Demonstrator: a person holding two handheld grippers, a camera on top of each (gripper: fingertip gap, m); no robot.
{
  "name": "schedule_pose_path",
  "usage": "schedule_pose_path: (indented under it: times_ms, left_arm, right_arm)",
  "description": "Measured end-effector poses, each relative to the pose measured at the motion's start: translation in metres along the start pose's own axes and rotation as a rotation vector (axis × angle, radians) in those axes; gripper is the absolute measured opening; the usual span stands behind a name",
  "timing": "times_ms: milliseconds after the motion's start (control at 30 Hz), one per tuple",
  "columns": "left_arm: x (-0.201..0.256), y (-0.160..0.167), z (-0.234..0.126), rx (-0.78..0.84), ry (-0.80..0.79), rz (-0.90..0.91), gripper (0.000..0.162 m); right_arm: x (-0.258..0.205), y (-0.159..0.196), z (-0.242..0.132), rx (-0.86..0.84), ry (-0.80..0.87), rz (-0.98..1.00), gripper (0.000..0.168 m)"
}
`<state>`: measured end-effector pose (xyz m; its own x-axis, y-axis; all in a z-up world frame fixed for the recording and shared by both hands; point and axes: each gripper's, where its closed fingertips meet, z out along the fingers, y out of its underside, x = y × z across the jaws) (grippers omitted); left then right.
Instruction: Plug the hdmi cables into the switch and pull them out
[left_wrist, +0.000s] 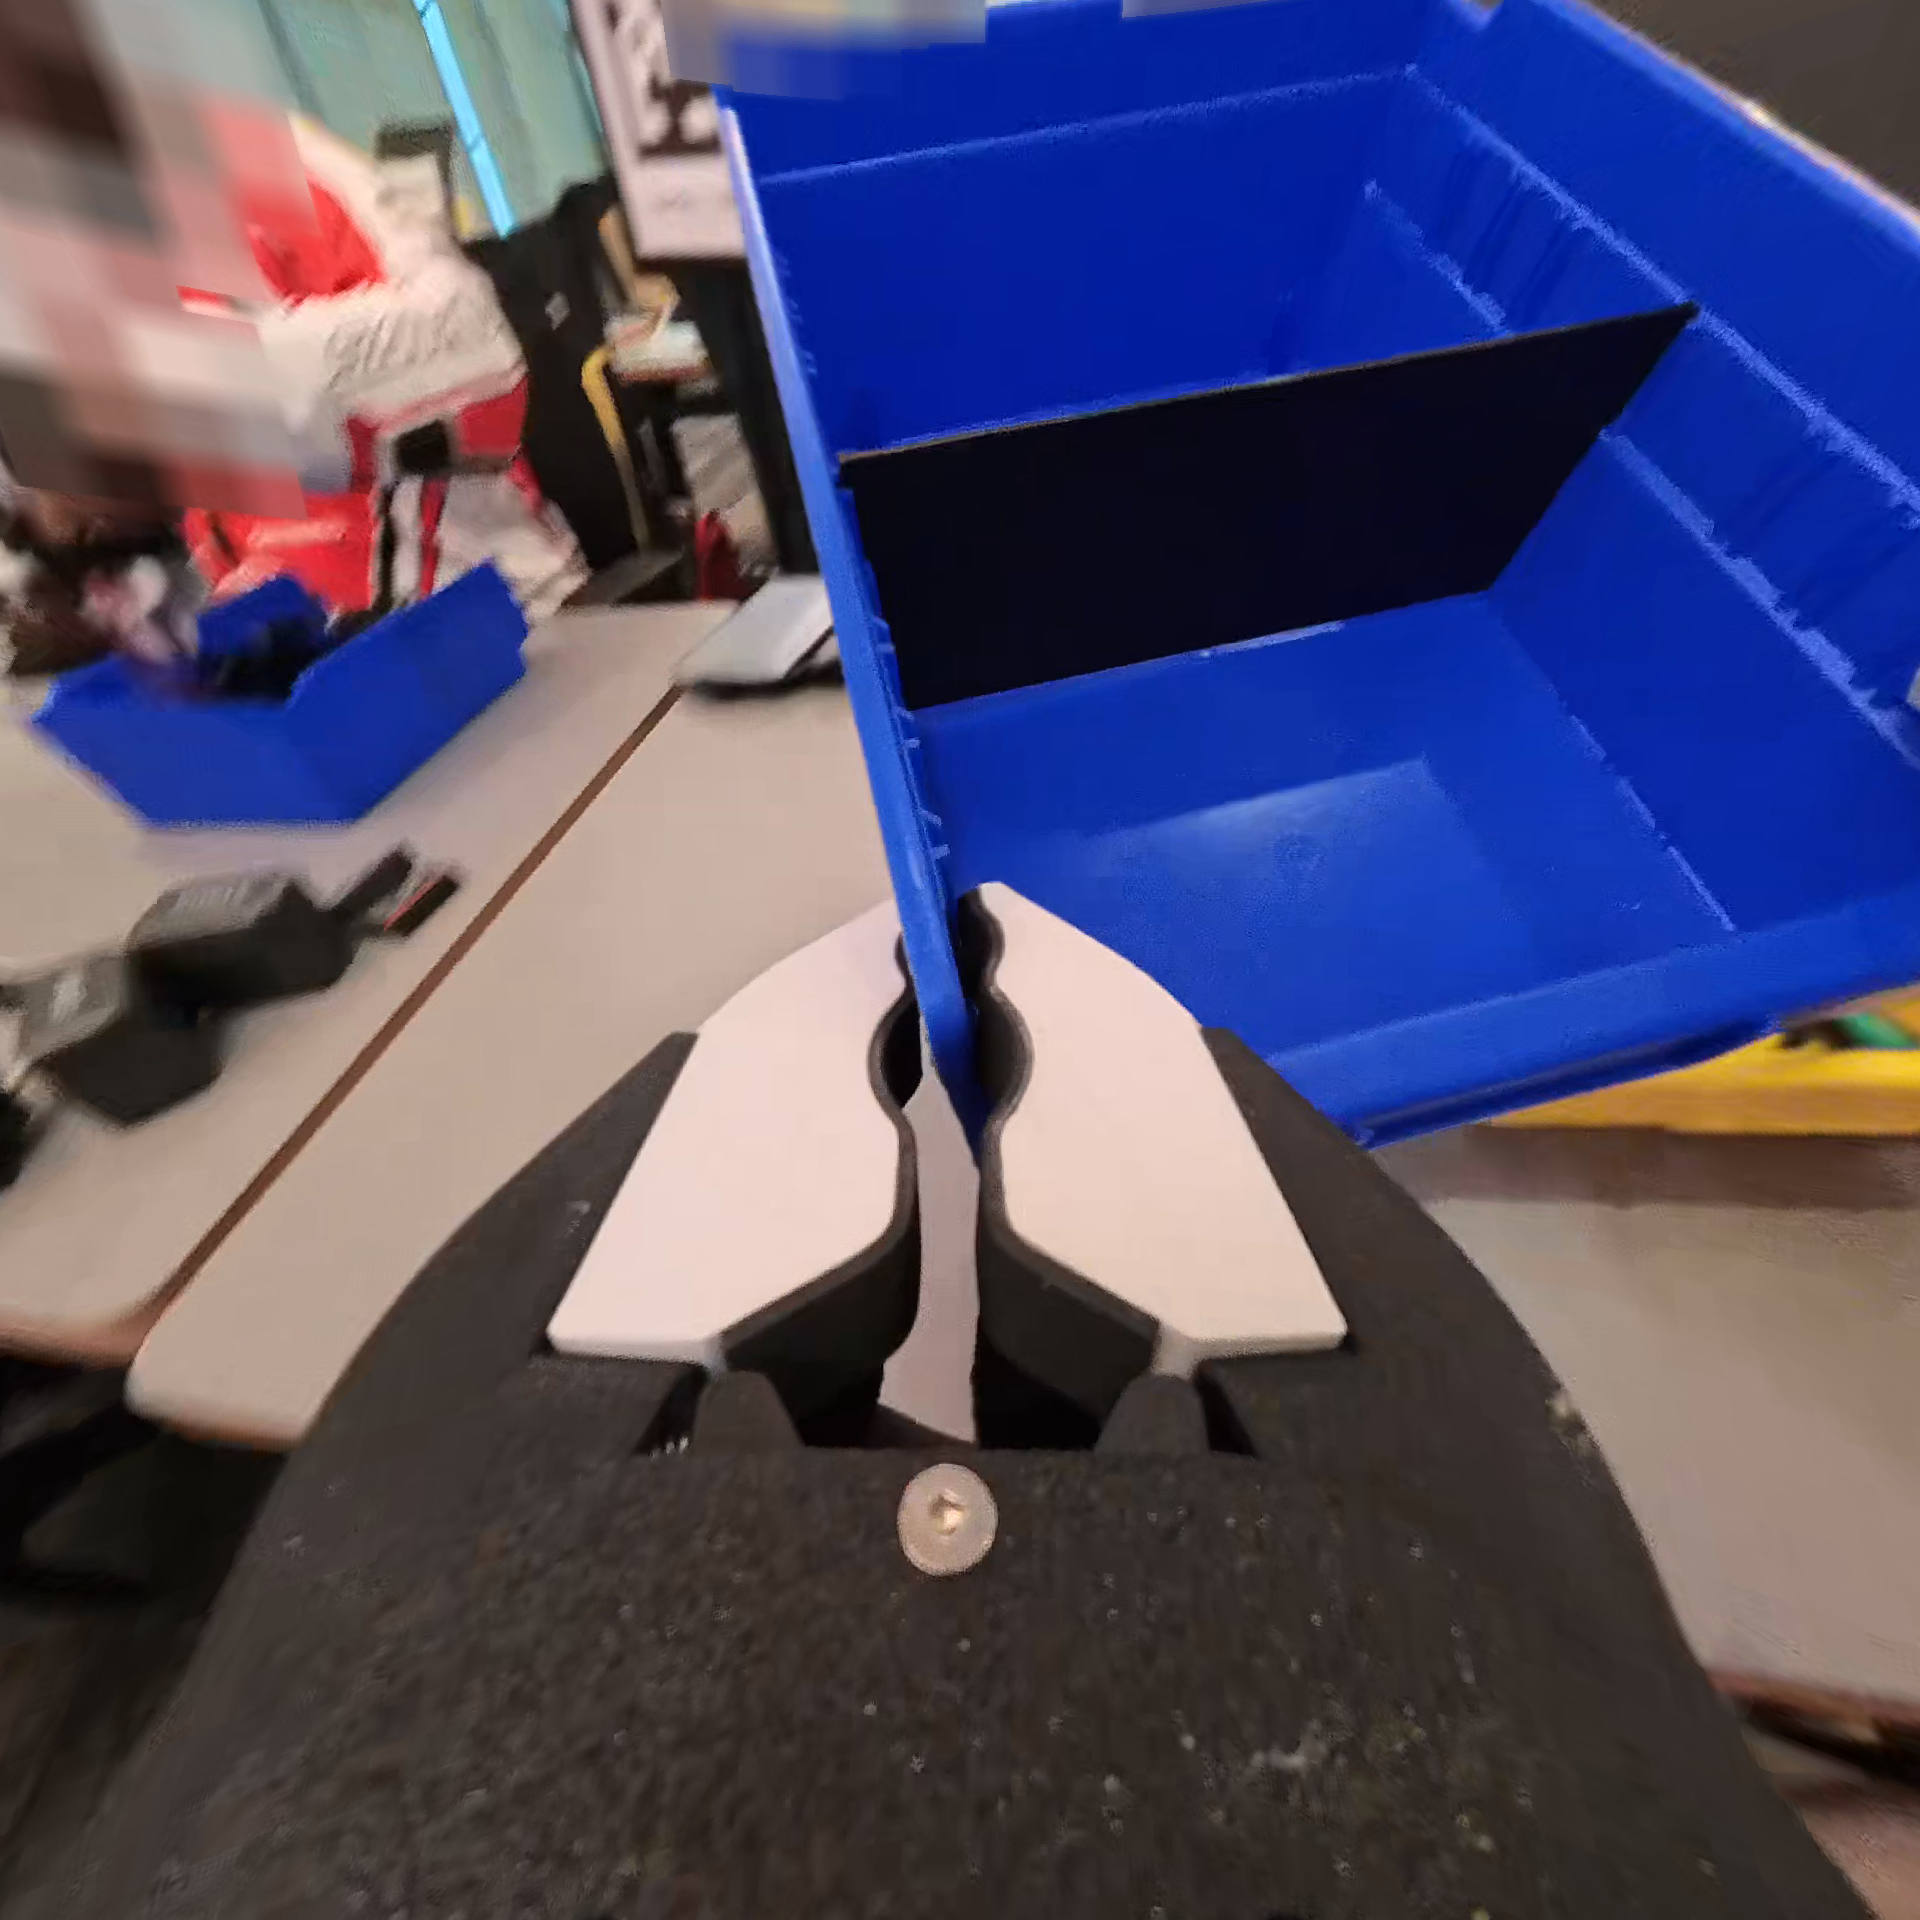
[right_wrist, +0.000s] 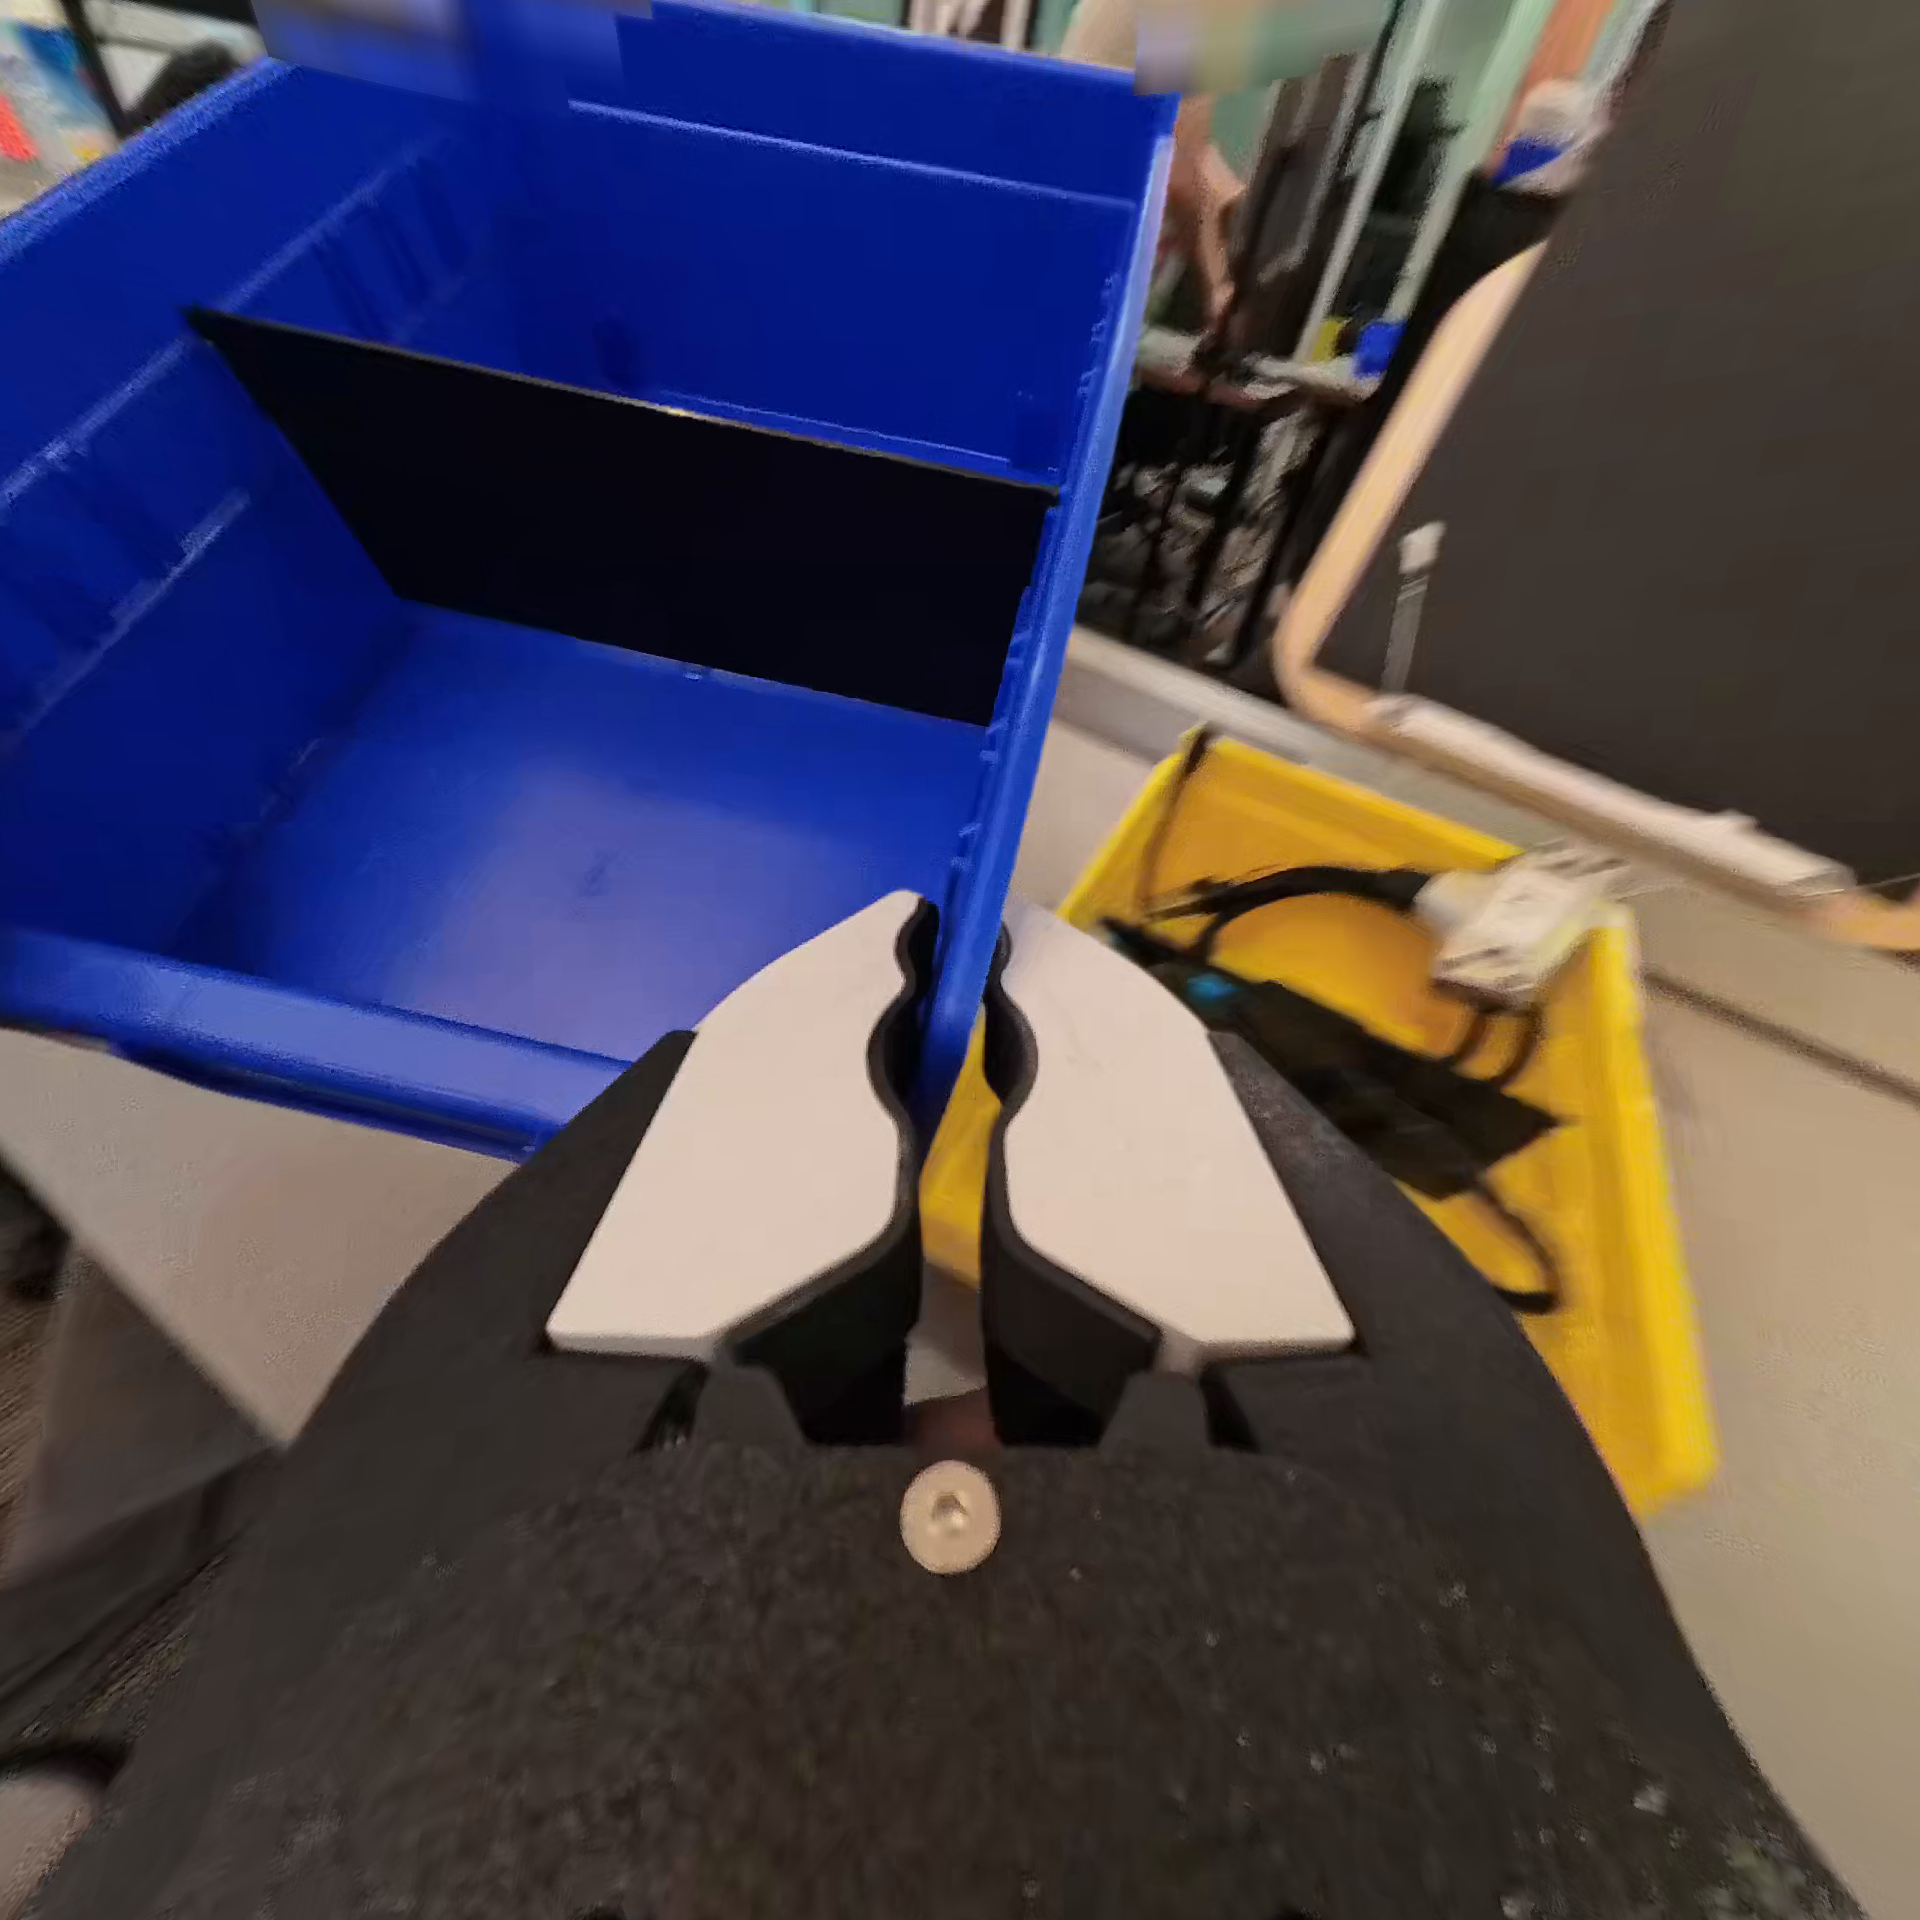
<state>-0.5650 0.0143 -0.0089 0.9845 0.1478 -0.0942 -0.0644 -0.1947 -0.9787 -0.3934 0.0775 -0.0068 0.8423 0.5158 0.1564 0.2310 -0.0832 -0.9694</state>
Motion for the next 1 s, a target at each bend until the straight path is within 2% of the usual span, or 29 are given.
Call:
schedule_pose_path:
  times_ms: [100, 200, 300, 367, 433, 500, 667, 733, 800, 900, 1000]
  left_arm:
    - [0.065, -0.049, 0.031, 0.059, 0.129, 0.05, 0.006]
    - [0.148, -0.085, 0.058, 0.081, 0.263, 0.042, 0.006]
    - [0.242, -0.106, 0.076, 0.081, 0.378, 0.056, 0.006]
    - [0.305, -0.111, 0.081, 0.071, 0.456, 0.067, 0.006]
    - [0.364, -0.101, 0.086, 0.027, 0.516, 0.099, 0.006]
    - [0.417, -0.079, 0.091, -0.017, 0.565, 0.108, 0.007]
    - [0.524, 0.009, 0.096, -0.158, 0.623, 0.113, 0.011]
    - [0.543, 0.041, 0.096, -0.211, 0.614, 0.124, 0.011]
    - [0.55, 0.06, 0.095, -0.237, 0.616, 0.14, 0.012]
    - [0.548, 0.07, 0.098, -0.218, 0.598, 0.174, 0.013]
    - [0.552, 0.074, 0.093, -0.252, 0.657, 0.143, 0.019]
  right_arm:
    - [0.076, -0.034, -0.019, 0.039, 0.118, 0.005, 0.005]
    - [0.16, -0.05, -0.047, 0.039, 0.247, 0.007, 0.005]
    - [0.249, -0.041, -0.076, -0.01, 0.365, 0.038, 0.004]
    - [0.304, -0.016, -0.097, -0.09, 0.424, 0.022, 0.005]
    - [0.352, 0.017, -0.12, -0.176, 0.472, -0.01, 0.007]
    - [0.392, 0.051, -0.138, -0.212, 0.487, 0.06, 0.006]
    - [0.472, 0.158, -0.155, -0.33, 0.488, 0.309, 0.002]
    - [0.485, 0.203, -0.154, -0.394, 0.469, 0.335, 0.002]
    - [0.486, 0.232, -0.153, -0.422, 0.436, 0.375, 0.002]
    - [0.482, 0.249, -0.148, -0.382, 0.383, 0.374, 0.003]
    - [0.484, 0.256, -0.147, -0.413, 0.399, 0.33, 0.003]
